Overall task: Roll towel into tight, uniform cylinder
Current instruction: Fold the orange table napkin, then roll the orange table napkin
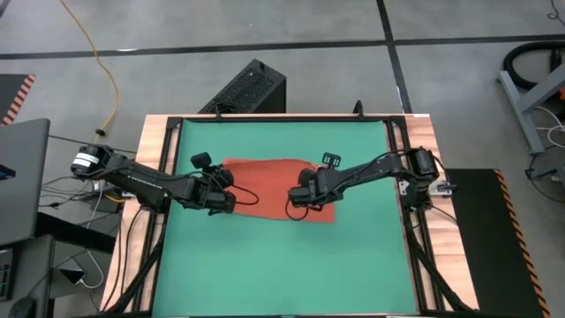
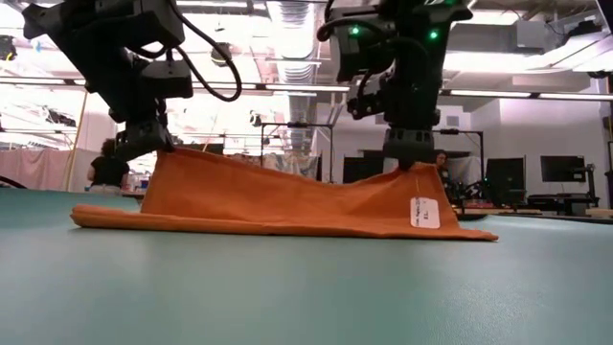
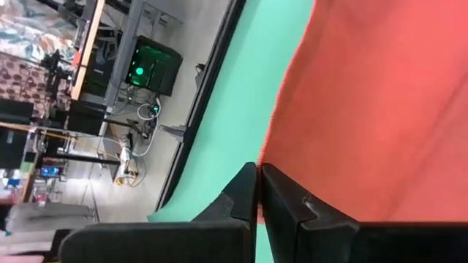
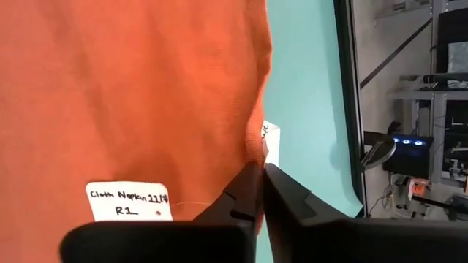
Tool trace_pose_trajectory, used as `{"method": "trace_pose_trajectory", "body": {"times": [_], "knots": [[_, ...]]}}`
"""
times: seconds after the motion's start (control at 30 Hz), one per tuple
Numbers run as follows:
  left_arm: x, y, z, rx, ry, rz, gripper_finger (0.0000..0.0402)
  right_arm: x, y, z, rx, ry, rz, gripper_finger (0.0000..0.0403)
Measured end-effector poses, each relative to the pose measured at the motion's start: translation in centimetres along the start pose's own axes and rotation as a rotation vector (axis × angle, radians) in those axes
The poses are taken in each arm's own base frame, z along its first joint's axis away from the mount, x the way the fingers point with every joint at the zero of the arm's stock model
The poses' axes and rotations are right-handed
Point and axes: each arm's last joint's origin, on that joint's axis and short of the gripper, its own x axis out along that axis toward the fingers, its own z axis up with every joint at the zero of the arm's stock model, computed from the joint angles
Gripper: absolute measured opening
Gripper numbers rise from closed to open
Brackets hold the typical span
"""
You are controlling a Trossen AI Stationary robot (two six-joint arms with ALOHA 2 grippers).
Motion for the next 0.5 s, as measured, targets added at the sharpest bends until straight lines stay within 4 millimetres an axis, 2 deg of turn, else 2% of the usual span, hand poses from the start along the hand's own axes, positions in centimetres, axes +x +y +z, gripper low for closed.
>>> {"method": "trace_pose_trajectory", "body": {"times": [0.27, 0.37, 0.5], "knots": [[0.40, -0.16, 0.34, 0.034, 0.017, -0.112, 0.0057, 0.63, -0.41, 0.06, 0.040, 0.018, -0.004, 0.0078], [0.59, -0.02, 0.36, 0.034, 0.024, -0.105, 0.0080, 0.90, -0.64, 0.08, 0.074, 0.036, 0.005, 0.0092], [0.66, 0.16, 0.40, -0.051, 0.017, -0.054, 0.0102, 0.85, -0.64, 0.11, 0.074, 0.026, -0.009, 0.0118]]}}
